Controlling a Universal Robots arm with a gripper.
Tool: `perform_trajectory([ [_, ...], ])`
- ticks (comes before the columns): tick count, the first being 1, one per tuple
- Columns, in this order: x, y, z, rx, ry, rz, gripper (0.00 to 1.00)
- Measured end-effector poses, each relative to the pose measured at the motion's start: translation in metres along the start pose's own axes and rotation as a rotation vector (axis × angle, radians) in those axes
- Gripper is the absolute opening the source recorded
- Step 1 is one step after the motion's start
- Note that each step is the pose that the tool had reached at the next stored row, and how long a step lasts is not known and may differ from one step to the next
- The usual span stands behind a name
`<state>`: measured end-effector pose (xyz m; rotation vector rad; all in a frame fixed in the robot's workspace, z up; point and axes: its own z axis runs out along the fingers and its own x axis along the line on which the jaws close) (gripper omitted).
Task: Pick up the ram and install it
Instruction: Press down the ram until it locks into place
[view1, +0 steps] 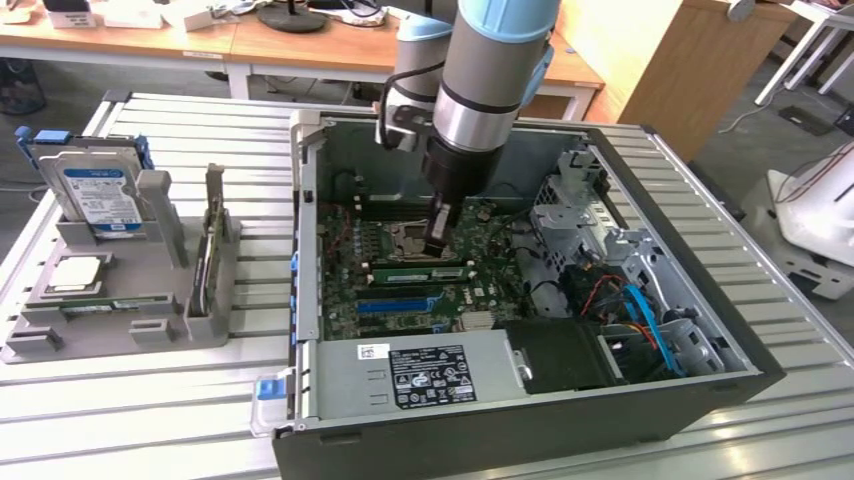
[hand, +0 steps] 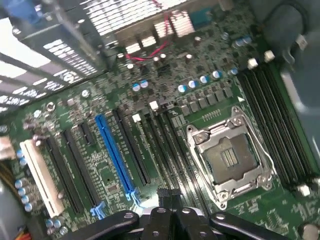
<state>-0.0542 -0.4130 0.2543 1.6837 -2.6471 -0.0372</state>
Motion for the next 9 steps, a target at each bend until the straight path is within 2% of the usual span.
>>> perform_trajectory([
  [9, 0.0000, 0.0000, 0.0000, 0.0015, -0.0035, 0.161, 0.11],
])
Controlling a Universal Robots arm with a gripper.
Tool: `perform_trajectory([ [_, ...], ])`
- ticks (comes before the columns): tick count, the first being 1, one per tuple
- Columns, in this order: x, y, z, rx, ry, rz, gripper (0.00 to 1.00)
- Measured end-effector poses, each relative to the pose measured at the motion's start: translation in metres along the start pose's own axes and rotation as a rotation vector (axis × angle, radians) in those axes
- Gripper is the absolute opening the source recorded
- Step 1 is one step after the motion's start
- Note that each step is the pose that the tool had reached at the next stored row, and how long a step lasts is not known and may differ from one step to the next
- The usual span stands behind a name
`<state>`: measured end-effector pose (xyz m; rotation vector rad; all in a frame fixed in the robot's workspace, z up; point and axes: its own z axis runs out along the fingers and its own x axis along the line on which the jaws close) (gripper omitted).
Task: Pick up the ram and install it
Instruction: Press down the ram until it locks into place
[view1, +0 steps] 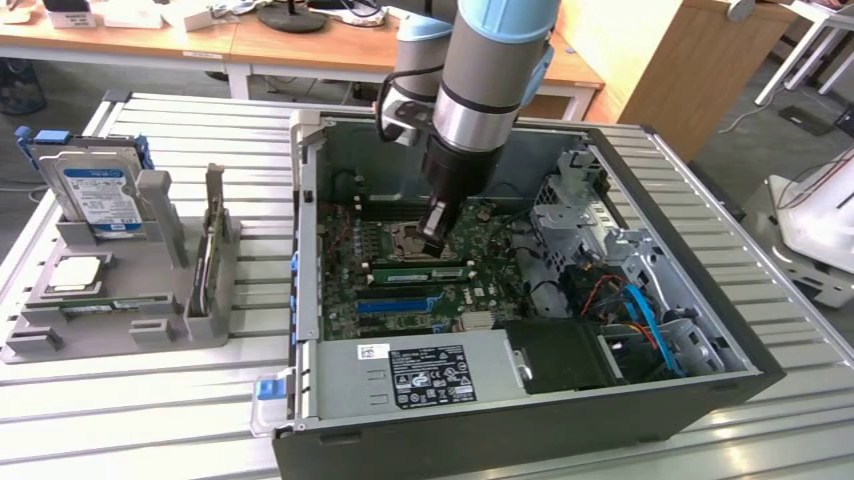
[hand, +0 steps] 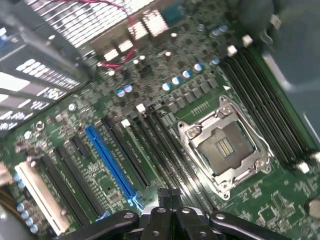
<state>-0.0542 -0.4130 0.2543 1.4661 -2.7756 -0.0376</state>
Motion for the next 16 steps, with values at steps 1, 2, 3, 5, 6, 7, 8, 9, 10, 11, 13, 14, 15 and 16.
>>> perform_trajectory([
  [1, 0.0000, 0.0000, 0.0000, 0.0002, -0.0005, 0.019, 0.11],
  [2, 0.0000, 0.0000, 0.0001, 0.0003, -0.0009, 0.037, 0.11],
  [3, 0.0000, 0.0000, 0.0001, 0.0005, -0.0012, 0.055, 0.11],
  [5, 0.0000, 0.0000, 0.0001, 0.0008, -0.0021, 0.091, 0.11],
  [6, 0.0000, 0.0000, 0.0001, 0.0010, -0.0024, 0.109, 0.11],
  [7, 0.0000, 0.0000, 0.0001, 0.0012, -0.0029, 0.129, 0.11],
  [8, 0.0000, 0.0000, 0.0002, 0.0013, -0.0033, 0.147, 0.11],
  [9, 0.0000, 0.0000, 0.0002, 0.0015, -0.0036, 0.165, 0.11],
  [10, 0.0000, 0.0000, 0.0002, 0.0017, -0.0041, 0.182, 0.11],
  [11, 0.0000, 0.0000, 0.0002, 0.0018, -0.0045, 0.201, 0.11],
  [13, 0.0000, 0.0000, 0.0003, 0.0022, -0.0052, 0.238, 0.11],
  [14, 0.0000, 0.0000, 0.0003, 0.0023, -0.0057, 0.256, 0.11],
  [15, 0.0000, 0.0000, 0.0003, 0.0025, -0.0061, 0.273, 0.11],
  [16, 0.0000, 0.0000, 0.0004, 0.0027, -0.0065, 0.292, 0.11],
])
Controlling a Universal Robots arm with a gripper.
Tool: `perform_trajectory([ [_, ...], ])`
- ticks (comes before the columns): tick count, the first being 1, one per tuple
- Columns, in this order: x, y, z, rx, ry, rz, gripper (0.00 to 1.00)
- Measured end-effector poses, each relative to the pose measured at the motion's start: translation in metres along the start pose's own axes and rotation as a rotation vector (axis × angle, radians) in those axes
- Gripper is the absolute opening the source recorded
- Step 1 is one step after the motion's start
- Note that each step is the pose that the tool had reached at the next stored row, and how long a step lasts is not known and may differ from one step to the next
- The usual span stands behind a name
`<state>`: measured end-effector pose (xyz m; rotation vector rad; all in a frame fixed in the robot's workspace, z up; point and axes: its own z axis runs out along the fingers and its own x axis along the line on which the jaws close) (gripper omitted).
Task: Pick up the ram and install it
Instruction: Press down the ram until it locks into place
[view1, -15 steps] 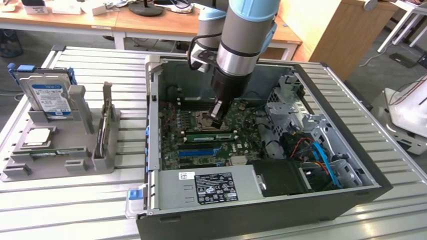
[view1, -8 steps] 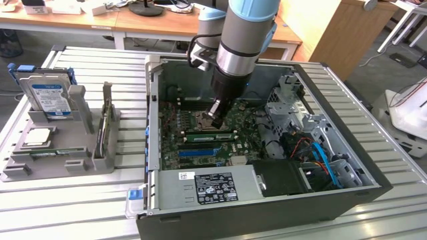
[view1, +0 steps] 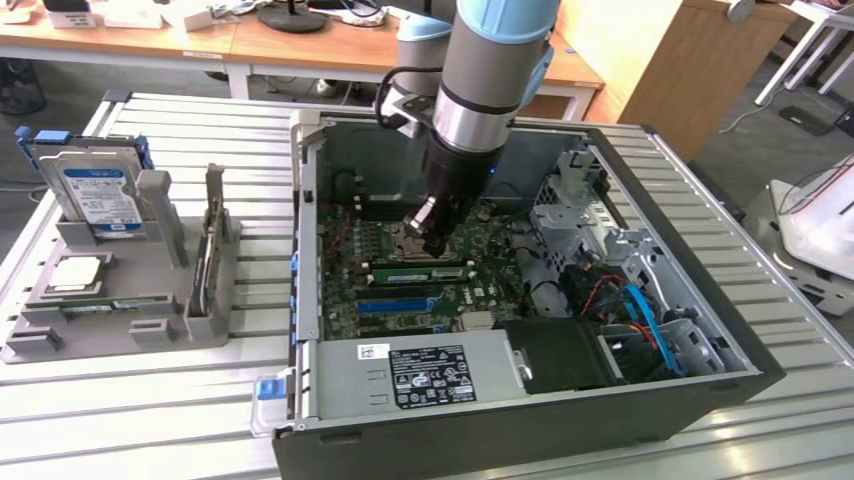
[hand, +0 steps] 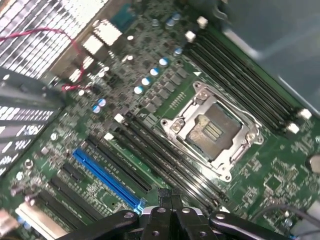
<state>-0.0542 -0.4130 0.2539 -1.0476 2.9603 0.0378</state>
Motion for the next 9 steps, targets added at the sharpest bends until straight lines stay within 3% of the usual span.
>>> perform_trajectory([
  [9, 0.0000, 0.0000, 0.0003, 0.0015, -0.0036, 0.163, 0.11],
])
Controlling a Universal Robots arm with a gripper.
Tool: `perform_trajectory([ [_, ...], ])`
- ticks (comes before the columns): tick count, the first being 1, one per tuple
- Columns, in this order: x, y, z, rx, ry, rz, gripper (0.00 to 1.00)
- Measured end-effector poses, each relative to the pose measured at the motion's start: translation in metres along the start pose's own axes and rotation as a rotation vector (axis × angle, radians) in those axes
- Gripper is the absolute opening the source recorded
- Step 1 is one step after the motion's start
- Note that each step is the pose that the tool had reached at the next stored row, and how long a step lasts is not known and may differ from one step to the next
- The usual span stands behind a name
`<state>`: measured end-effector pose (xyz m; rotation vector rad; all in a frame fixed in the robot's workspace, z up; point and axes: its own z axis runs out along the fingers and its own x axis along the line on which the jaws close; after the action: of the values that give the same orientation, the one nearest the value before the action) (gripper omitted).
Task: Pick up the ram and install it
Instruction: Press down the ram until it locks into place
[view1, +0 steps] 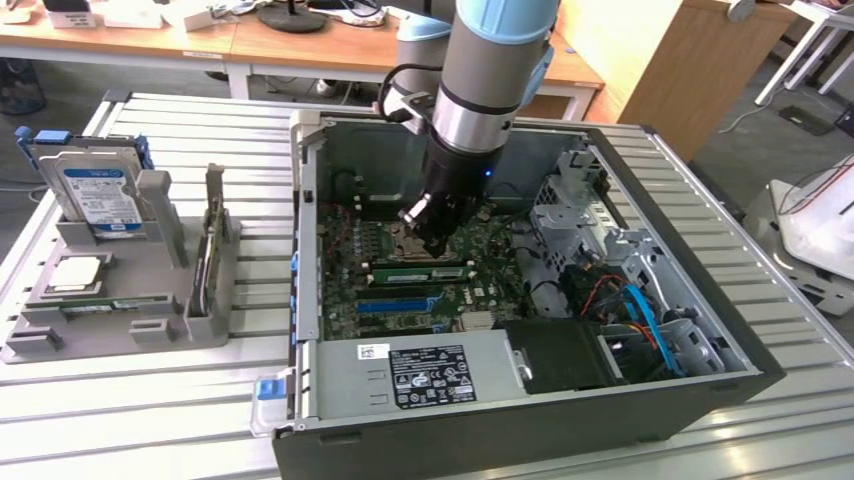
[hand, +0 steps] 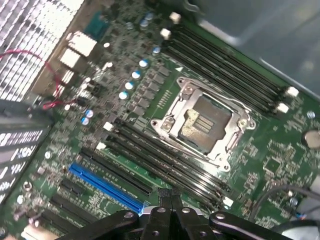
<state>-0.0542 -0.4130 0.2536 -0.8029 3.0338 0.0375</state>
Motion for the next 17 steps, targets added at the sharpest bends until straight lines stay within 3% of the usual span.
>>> perform_trajectory([
  [17, 0.0000, 0.0000, 0.0005, 0.0029, -0.0068, 0.310, 0.11],
])
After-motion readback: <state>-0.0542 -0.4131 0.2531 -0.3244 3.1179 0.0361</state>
